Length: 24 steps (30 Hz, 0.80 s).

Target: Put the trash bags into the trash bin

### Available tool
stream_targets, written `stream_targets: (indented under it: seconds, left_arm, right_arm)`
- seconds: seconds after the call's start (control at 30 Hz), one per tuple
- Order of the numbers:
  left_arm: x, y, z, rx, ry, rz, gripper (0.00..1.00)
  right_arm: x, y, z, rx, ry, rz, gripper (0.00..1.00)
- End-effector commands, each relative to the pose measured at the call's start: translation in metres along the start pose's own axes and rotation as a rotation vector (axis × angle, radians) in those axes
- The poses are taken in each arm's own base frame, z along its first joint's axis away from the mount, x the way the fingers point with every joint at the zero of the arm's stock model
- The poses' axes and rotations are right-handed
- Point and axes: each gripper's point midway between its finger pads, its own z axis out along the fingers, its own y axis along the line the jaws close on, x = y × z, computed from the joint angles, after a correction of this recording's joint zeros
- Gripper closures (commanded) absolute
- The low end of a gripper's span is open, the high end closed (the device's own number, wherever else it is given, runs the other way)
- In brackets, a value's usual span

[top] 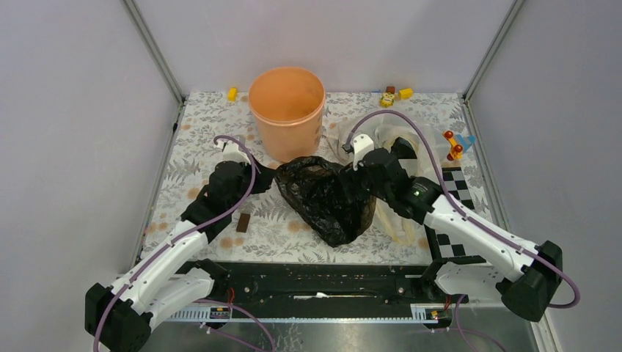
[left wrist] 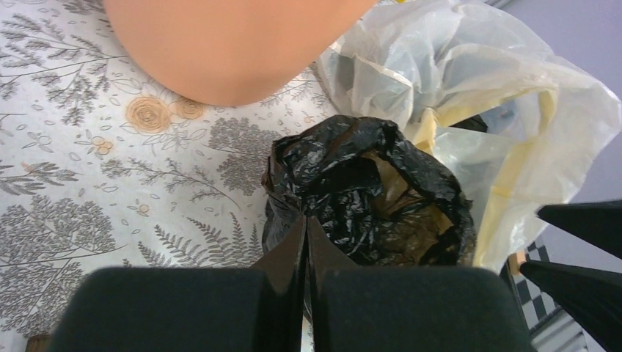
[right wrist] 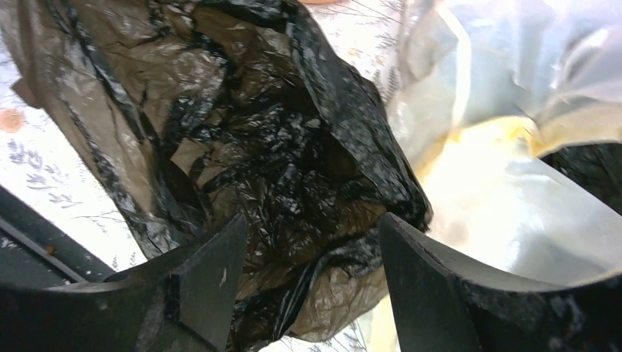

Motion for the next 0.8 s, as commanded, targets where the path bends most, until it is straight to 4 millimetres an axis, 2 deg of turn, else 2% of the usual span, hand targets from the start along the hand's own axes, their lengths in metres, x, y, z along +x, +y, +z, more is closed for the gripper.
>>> stream_targets:
  seconds: [0.0,0.1,0.2,0.27,0.43,0.53,0.57,0.6,0.67,0.7,0.77]
  left_arm:
    - [-0.023,-0.029,-0.013,0.111,-0.036,0.015,1.0]
    - [-0.016,-0.027,-0.017,0.115,-0.014,0.023,1.0]
    - [-0.009,-0.022,-0.021,0.105,0.01,0.035,1.0]
    - [-0.003,-0.027,-0.025,0.143,0.038,0.04,1.0]
    - [0.003,-0.033,-0.032,0.183,0.077,0.051,1.0]
    - [0.005,-0.03,-0.033,0.168,0.089,0.054,1.0]
    - [0.004,-0.031,-0.034,0.173,0.086,0.051,1.0]
    - [0.003,-0.035,-0.035,0.186,0.085,0.047,1.0]
    - [-0.002,-0.045,-0.037,0.226,0.081,0.035,1.0]
    - [-0.005,-0.051,-0.038,0.246,0.081,0.029,1.0]
    - [-0.011,-0.064,-0.041,0.289,0.088,0.019,1.0]
  right_arm:
    - [-0.037,0.027,0.012,-0.131,-0.06,-0.01,0.28]
    - [-0.03,0.038,0.029,-0.163,-0.008,0.015,0.3]
    - [-0.009,0.033,0.052,-0.099,0.05,0.07,0.32]
    - [0.006,0.031,0.063,-0.075,0.085,0.095,0.33]
    - [0.032,0.063,0.076,-0.224,0.146,0.166,0.41]
    - [0.053,0.076,0.084,-0.277,0.168,0.241,0.53]
    - [0.059,0.079,0.087,-0.283,0.171,0.262,0.6]
    - [0.068,0.08,0.09,-0.28,0.19,0.278,0.69]
    - [0.07,0.079,0.101,-0.248,0.179,0.297,0.96]
    - [0.073,0.079,0.105,-0.236,0.178,0.292,1.0]
    - [0.077,0.081,0.113,-0.212,0.17,0.277,1.0]
